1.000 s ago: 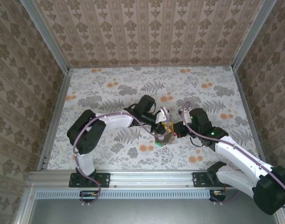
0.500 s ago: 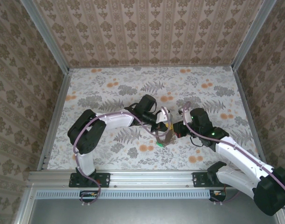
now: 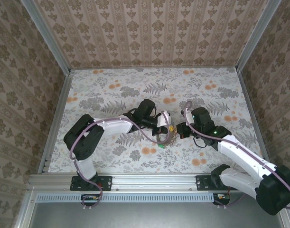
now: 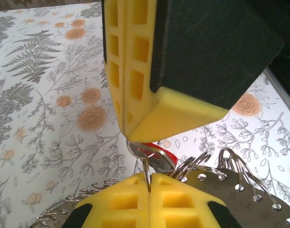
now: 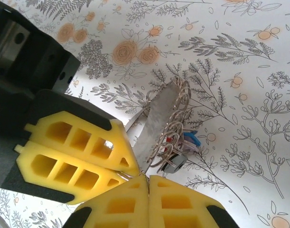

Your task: Put the keys on the keyring

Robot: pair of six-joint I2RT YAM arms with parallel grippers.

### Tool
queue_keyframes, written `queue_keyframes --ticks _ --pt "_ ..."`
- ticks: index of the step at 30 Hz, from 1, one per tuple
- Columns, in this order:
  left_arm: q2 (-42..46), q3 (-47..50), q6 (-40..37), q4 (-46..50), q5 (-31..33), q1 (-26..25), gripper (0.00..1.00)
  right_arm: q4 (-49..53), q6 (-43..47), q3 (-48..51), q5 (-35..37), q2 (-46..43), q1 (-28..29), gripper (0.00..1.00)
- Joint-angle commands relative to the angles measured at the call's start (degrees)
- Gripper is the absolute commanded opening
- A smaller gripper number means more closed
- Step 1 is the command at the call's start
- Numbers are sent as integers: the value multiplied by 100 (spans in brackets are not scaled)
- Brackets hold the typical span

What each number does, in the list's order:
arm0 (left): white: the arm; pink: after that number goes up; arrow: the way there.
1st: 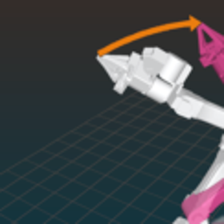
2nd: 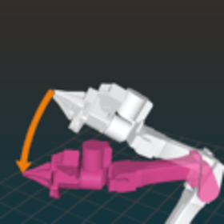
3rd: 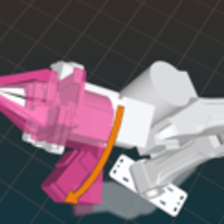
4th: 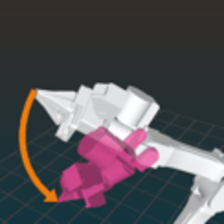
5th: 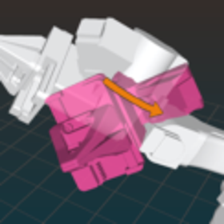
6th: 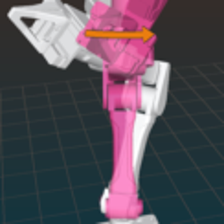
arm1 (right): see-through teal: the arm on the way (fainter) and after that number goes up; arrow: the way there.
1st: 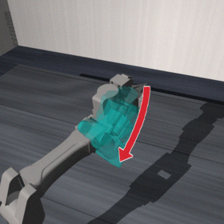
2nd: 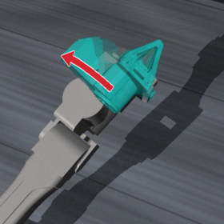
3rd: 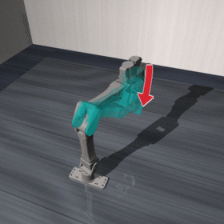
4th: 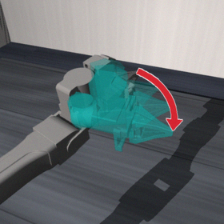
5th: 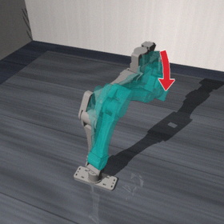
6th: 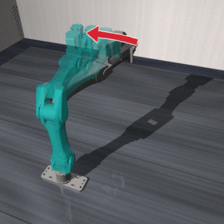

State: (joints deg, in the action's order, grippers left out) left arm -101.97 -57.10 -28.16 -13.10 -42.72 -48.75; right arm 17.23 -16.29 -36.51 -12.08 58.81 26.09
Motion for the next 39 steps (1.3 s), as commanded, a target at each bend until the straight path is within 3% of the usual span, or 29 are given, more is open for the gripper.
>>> queue_keyframes --ticks 1,7,14,25,32,39 --pt "362 166 283 -687 -99 64 0 424 11 -136 323 181 -130 0" --pt "393 375 520 -1247 22 62 0 435 56 -205 -25 432 -174 0" --pt "395 404 488 -1207 21 65 0 174 -5 -215 -125 494 -236 0" --pt "380 528 432 -1069 202 70 1 -458 -42 -196 -934 116 -326 0" --pt "362 442 417 -949 200 68 19 -441 65 -242 -1166 114 -324 0" --pt "306 267 367 -709 3 69 25 -429 157 -304 -1280 114 -323 0"
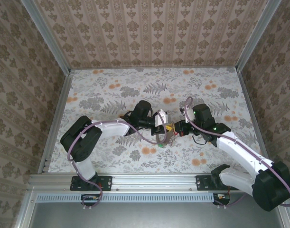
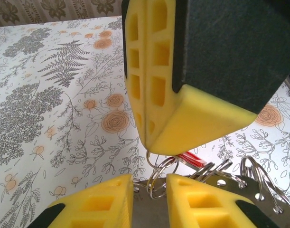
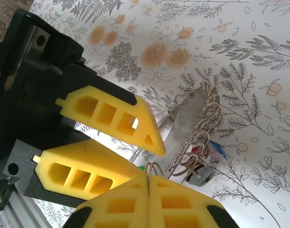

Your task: Put the keys on the keyring

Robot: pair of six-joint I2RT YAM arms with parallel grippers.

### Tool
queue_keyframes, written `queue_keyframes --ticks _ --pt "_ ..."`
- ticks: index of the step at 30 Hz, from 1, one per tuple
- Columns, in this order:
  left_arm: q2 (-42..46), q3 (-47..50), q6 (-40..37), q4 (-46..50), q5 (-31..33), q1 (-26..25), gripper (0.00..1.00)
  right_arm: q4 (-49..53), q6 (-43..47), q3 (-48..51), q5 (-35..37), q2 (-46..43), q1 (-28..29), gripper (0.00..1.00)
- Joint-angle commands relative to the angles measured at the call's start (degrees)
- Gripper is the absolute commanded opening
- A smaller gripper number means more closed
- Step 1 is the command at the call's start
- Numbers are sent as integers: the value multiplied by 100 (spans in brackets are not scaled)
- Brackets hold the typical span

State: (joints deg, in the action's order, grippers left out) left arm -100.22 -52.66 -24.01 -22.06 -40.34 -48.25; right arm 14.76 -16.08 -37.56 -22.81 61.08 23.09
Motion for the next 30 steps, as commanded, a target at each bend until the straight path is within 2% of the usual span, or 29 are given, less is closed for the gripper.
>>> queue_keyframes --ticks 1,11,30 --pt "111 -212 -62 245 -256 11 26 -193 148 -203 -214 -106 -19 0" --pt "-1 -452 -378 928 -227 2 26 -215 175 -234 -233 -96 -16 0" --pt "-146 -702 -510 1348 -462 0 27 -240 205 -217 -283 -209 -4 0"
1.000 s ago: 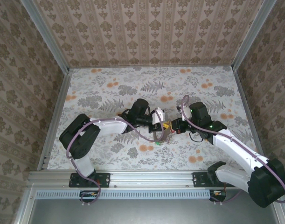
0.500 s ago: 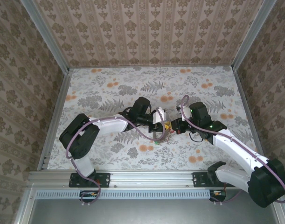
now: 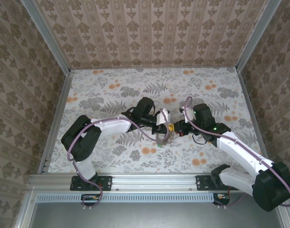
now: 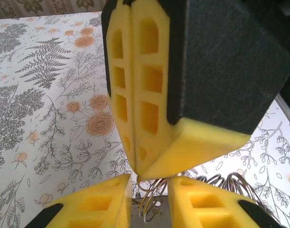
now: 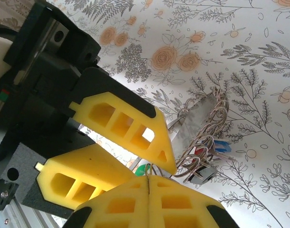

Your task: Put the keys on the keyring

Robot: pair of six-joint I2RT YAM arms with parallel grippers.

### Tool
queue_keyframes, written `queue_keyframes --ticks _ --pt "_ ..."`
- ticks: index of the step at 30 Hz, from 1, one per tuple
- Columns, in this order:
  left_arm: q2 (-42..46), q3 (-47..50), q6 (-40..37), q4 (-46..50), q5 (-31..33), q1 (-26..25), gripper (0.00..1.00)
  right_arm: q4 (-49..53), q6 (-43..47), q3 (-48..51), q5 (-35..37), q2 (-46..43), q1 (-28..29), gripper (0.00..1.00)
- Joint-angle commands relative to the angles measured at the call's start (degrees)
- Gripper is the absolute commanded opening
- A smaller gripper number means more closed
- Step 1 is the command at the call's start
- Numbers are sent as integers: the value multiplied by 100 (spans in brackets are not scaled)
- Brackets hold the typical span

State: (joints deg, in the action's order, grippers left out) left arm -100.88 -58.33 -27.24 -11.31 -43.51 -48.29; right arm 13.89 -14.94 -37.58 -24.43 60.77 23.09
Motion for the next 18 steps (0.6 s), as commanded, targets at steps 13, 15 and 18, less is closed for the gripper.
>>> queue_keyframes --ticks 13,15,18 --pt "-63 -193 -367 551 -203 74 22 -137 97 -202 -99 -178 -2 0" --pt "-65 -203 -420 621 -203 79 21 -154 88 -198 -89 -171 -4 0" --pt "-34 -180 -485 693 -205 92 20 -119 99 -212 -55 -171 1 0"
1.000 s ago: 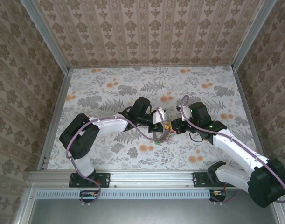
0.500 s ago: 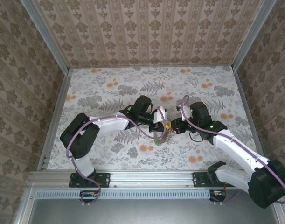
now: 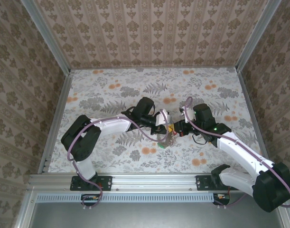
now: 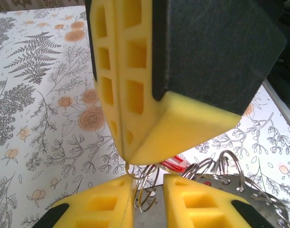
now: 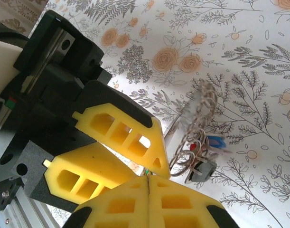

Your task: Put the keys on the keyring

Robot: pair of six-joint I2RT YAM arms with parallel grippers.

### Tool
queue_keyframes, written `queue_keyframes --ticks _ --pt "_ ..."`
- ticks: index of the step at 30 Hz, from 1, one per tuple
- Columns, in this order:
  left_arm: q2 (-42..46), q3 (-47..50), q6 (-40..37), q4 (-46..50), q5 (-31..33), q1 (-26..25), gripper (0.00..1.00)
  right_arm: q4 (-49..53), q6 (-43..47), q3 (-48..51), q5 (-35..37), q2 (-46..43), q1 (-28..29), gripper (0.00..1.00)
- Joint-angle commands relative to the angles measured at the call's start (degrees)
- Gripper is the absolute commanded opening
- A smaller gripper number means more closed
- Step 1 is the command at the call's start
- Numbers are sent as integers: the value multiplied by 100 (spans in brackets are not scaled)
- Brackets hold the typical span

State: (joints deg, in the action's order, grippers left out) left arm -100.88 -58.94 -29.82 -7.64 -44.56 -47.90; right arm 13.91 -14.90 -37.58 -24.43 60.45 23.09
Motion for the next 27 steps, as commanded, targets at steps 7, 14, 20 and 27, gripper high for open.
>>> queue_keyframes --ticks 7,14,20,27 --pt "16 -101 -222 281 -76 61 7 -125 84 -206 -61 -129 0 0" --pt "25 -96 57 -37 -53 61 12 -117 66 -180 -146 -137 3 0" --pt "-43 -149 124 -71 -129 57 17 -165 55 -162 -141 -173 11 0" --pt "-115 -214 95 27 -219 46 19 -197 48 -143 -151 -165 11 0"
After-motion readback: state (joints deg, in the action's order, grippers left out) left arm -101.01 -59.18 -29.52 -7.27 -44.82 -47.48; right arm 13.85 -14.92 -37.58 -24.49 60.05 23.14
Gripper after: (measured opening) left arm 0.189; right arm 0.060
